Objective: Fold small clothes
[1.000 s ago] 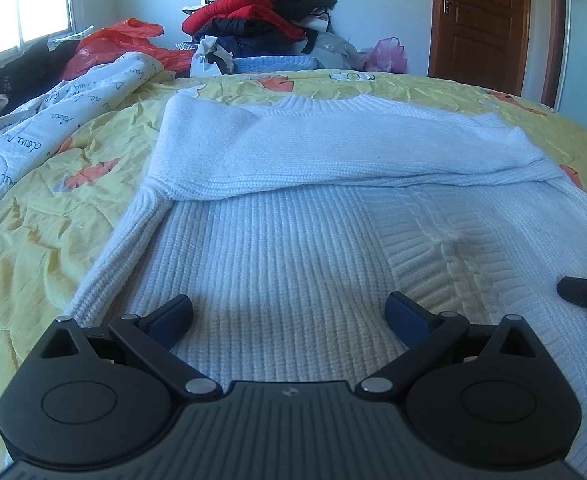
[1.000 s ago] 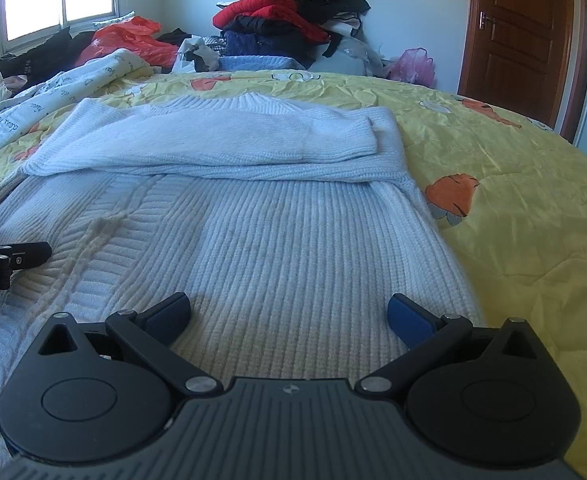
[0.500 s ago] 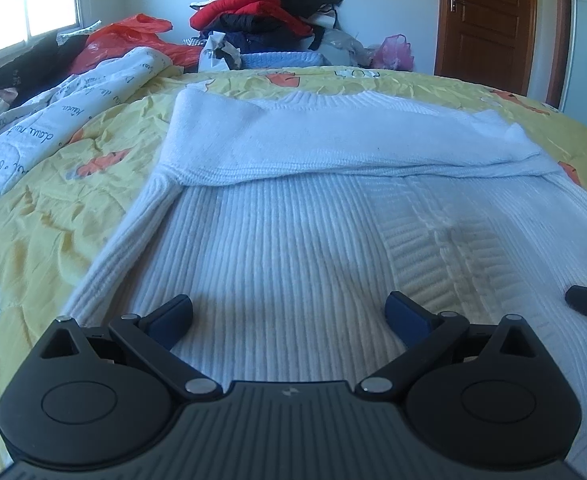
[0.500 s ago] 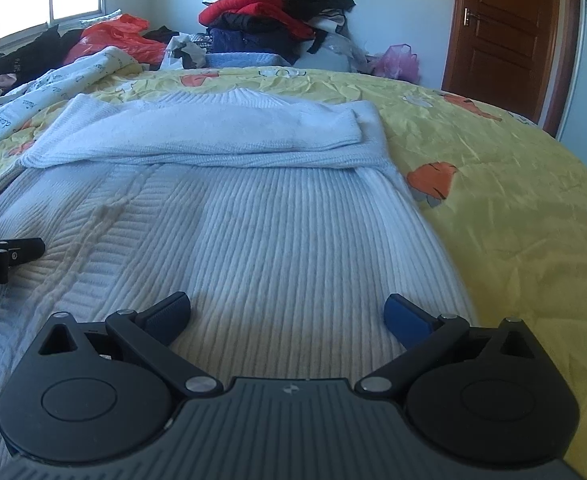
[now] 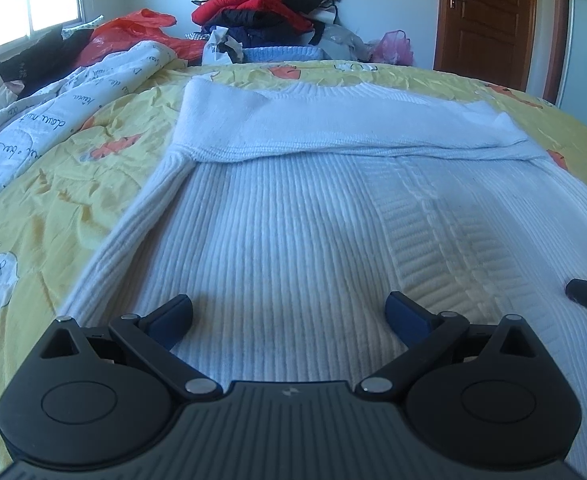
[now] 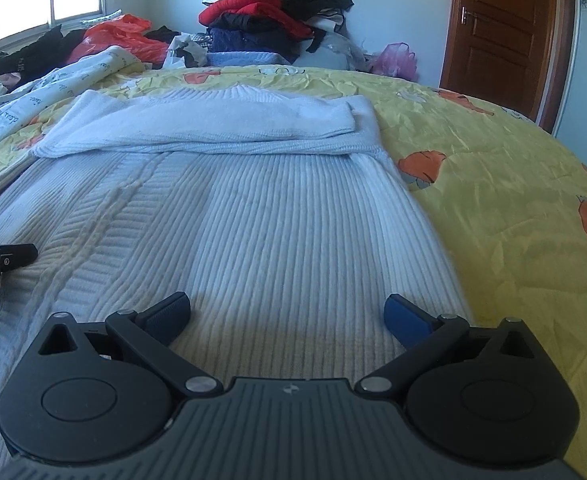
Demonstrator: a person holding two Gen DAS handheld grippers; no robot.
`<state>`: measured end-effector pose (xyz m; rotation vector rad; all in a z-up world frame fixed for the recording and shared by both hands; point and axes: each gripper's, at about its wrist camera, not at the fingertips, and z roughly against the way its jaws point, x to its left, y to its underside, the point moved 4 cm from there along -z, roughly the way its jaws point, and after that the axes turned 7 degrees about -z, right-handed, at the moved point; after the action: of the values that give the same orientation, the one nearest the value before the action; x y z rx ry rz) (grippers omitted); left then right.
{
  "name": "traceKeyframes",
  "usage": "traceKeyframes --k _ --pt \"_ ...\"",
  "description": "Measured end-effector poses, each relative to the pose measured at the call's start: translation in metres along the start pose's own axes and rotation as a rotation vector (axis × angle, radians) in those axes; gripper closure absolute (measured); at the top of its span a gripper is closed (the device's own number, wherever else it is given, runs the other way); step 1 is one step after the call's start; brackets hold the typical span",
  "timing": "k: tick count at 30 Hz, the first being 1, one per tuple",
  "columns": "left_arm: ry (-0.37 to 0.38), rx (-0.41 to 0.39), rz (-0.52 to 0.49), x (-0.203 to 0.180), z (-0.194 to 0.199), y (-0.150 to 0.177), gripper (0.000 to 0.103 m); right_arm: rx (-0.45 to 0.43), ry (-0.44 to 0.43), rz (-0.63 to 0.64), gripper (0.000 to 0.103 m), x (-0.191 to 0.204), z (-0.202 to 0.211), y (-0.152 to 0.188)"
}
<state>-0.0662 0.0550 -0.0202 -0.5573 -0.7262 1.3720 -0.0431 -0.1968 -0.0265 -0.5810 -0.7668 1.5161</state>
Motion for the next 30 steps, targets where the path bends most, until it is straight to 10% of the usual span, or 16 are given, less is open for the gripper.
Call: traceKeyframes --k 30 --pt "0.027 0.048 0.016 0.004 0.04 0.031 0.0 0.039 -0.07 0.09 0.001 -0.01 0.037 0.025"
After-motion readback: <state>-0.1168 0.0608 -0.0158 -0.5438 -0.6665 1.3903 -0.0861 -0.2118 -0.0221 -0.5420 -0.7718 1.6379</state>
